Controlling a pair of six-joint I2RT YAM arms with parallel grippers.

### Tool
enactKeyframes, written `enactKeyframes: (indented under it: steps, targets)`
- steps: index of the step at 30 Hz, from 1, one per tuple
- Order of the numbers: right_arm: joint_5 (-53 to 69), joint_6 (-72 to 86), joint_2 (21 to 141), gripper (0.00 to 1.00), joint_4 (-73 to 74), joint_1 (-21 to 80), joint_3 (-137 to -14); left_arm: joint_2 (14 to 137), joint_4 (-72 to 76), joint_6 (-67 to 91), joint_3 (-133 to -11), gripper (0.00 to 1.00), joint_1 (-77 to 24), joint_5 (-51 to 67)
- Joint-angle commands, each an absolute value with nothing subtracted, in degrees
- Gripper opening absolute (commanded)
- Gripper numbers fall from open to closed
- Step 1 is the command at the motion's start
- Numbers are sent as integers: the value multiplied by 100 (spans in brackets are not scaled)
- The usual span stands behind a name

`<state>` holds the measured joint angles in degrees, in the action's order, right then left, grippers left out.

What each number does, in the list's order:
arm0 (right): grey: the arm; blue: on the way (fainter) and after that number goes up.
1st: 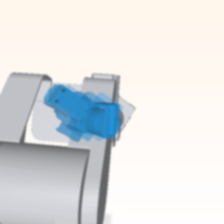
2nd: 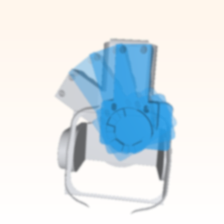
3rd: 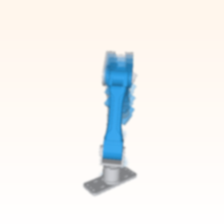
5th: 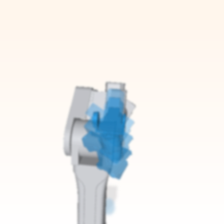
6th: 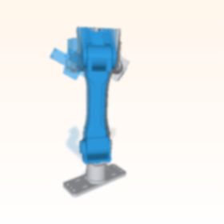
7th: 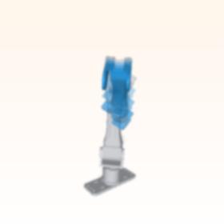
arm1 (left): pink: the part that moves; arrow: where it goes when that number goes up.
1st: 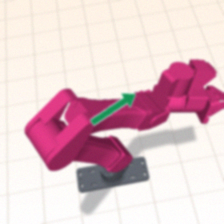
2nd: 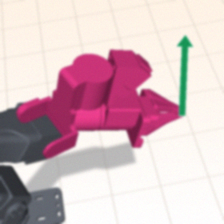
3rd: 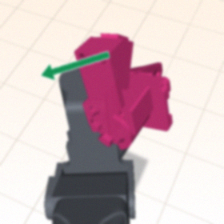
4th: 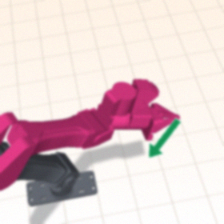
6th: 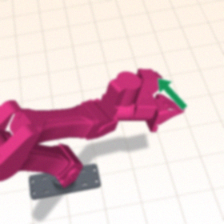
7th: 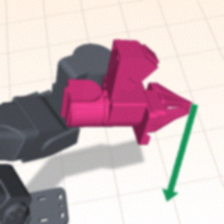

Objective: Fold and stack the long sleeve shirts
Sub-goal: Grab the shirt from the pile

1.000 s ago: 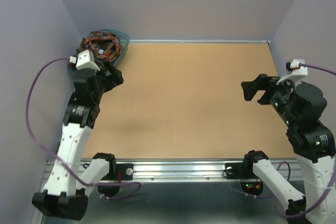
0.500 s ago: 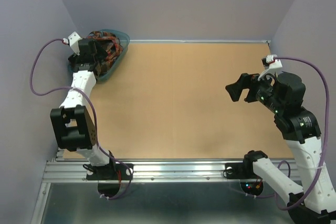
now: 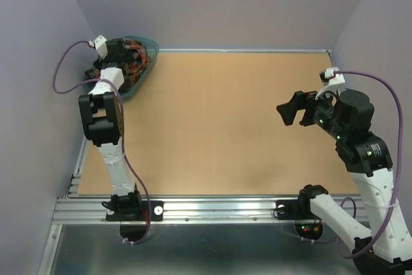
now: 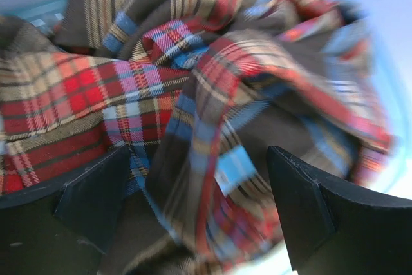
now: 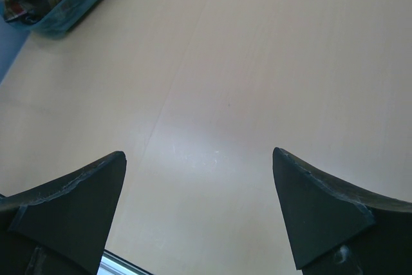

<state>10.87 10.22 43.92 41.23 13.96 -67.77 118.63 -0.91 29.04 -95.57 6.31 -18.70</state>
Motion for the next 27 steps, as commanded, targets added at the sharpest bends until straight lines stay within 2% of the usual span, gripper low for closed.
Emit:
enactKeyframes:
  steps: [1,7,18,27]
  targets:
    - [941,853,4456,100,3770,1433,-6688,12102,-412,2936,-10203,99,694,-2013]
    - [940,774,4579,100,3762,1433,-6741,12085,-422,2936,-10353,99,686,-2013]
    - [993,624,4623,100,3753,1433,-6987,10574,-281,2936,-11039,99,545,-2013]
    - [1151,747,4439,100,3762,1433,-6926,10494,-588,2936,-10565,99,554,-2013]
